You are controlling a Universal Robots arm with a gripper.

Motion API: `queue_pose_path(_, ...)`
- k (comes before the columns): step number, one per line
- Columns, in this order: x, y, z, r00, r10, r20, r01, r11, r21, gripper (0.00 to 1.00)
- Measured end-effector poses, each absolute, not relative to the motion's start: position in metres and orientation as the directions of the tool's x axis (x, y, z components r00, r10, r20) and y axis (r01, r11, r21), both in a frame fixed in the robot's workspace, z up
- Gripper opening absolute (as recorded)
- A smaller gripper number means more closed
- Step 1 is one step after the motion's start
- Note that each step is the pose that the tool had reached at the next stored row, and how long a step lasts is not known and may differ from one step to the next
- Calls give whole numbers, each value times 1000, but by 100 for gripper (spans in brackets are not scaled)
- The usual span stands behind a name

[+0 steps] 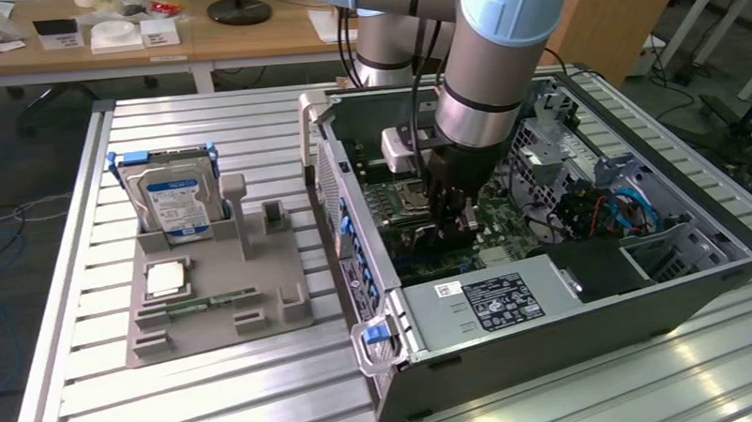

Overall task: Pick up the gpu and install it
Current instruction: 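Insert the gpu into the slot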

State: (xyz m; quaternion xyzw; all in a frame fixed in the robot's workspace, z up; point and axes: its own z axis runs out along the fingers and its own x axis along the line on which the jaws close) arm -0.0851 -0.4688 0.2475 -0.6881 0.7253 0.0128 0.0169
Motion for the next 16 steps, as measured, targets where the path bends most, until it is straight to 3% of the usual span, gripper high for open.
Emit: queue_pose_path(16,-85,-469,250,-54,-998,-42,-999,54,-5,27)
